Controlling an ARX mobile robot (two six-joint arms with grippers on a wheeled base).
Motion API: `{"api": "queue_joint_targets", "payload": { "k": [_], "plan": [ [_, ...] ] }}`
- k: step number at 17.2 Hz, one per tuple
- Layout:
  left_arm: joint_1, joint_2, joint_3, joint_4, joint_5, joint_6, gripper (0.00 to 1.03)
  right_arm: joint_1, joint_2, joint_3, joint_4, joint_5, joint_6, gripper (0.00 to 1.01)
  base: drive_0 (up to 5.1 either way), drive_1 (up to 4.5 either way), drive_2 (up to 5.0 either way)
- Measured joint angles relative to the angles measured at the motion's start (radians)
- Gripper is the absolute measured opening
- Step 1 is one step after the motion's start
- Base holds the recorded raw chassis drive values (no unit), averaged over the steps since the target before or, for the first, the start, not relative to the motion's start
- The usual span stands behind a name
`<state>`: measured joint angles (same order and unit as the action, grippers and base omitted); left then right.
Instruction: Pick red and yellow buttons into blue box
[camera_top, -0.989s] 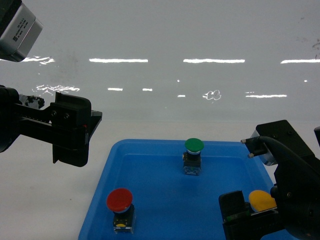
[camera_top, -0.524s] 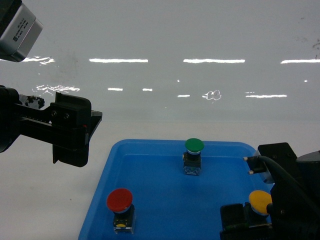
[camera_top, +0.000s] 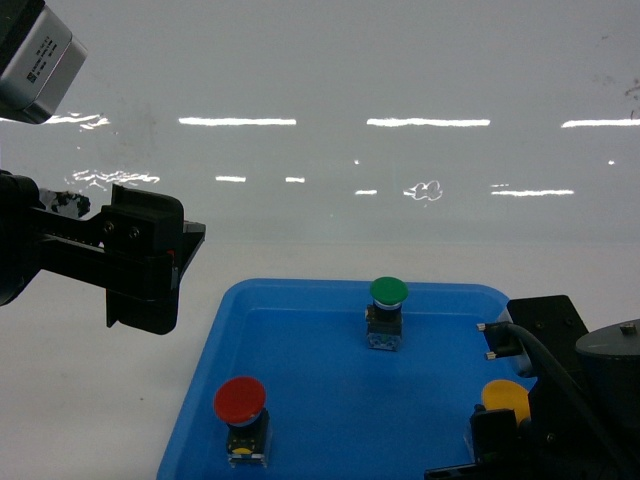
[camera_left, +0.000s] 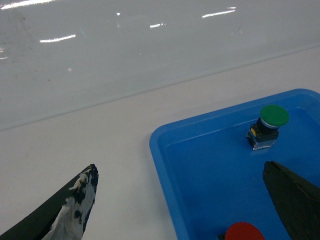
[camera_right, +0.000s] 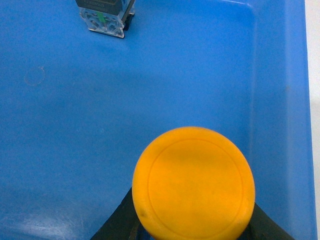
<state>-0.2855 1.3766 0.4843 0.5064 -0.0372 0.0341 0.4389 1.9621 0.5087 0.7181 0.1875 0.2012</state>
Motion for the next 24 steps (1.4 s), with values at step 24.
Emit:
{"api": "queue_joint_targets", "payload": {
  "k": [24],
  "plan": [
    [-0.001,0.0,0.0,0.001,0.0,0.0,0.98,-0.217,-1.859,-0.453,-0.889,0.112,-0.087,0.25,0.0,0.0,0.0]
  ]
}}
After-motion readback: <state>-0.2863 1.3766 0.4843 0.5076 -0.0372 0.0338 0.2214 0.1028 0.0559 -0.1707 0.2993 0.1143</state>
